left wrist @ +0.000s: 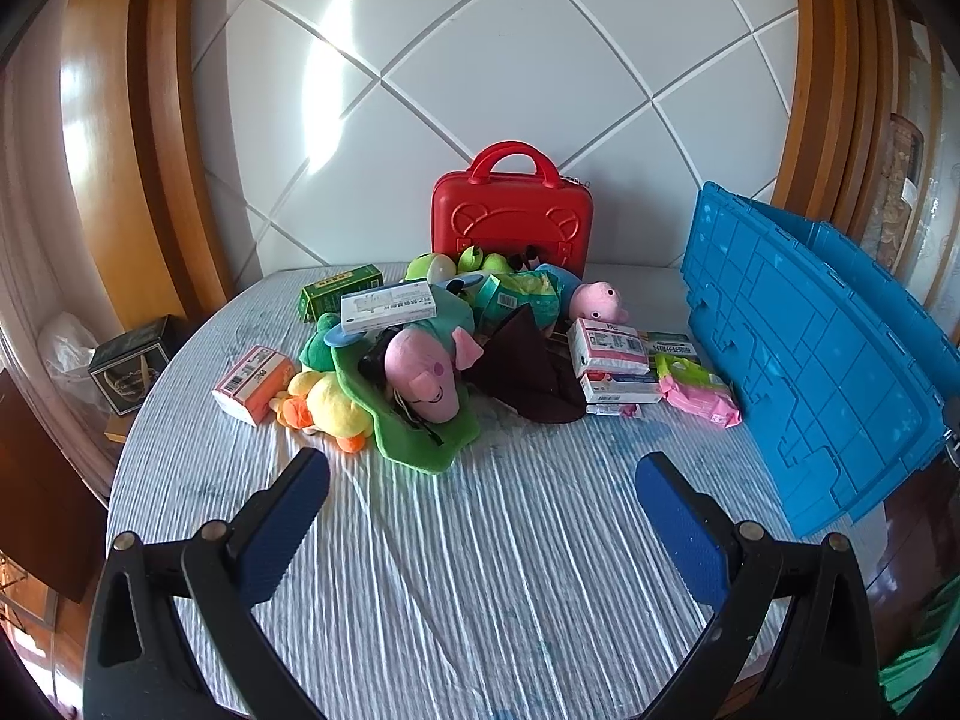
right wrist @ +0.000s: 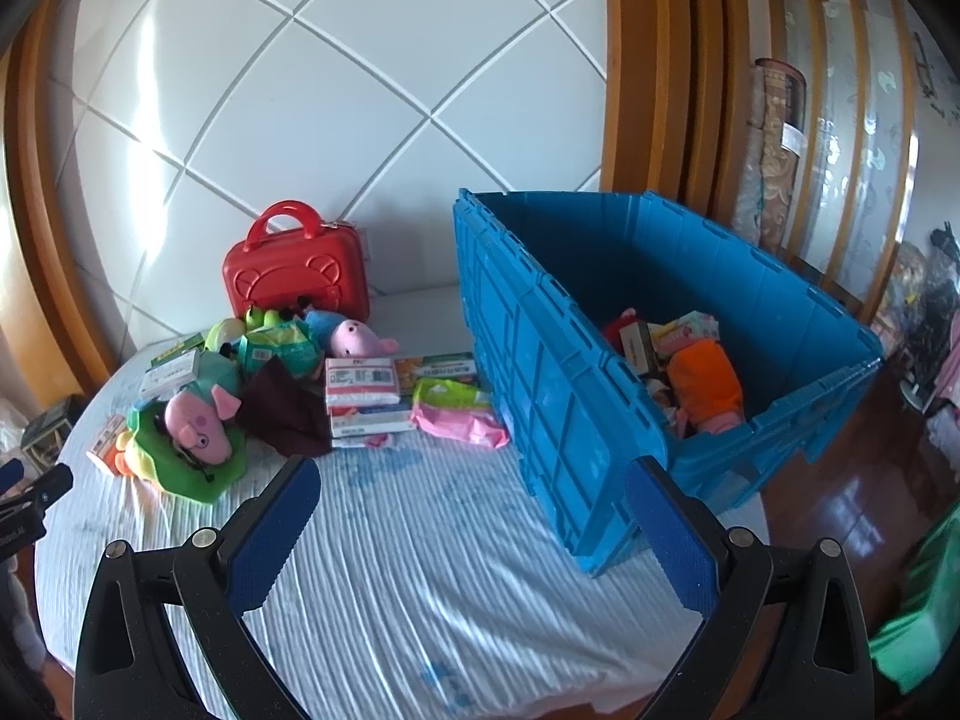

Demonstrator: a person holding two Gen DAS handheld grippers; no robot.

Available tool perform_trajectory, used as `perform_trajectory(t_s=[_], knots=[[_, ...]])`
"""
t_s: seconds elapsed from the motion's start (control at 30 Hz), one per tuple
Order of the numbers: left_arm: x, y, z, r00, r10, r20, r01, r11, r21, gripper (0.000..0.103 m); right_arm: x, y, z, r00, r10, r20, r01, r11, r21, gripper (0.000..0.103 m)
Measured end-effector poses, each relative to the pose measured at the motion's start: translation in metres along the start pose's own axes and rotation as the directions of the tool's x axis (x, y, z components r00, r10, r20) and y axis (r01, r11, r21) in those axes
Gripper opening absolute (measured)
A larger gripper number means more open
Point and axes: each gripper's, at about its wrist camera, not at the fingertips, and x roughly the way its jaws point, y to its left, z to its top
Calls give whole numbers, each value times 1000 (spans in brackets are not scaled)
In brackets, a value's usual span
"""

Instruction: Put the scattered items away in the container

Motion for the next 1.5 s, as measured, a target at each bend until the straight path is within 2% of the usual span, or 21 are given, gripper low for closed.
perform_trajectory(t_s=[1.17,1.5], knots=[[15,-13,5,999,-31,-30,31,999,26,103,15,-7,2,1000,-8,-26,8,1000,-1,103],[25,-6,1,999,15,-46,-16,1000,-12,103,33,3,9,998,41,-42,-43,998,-47,103]])
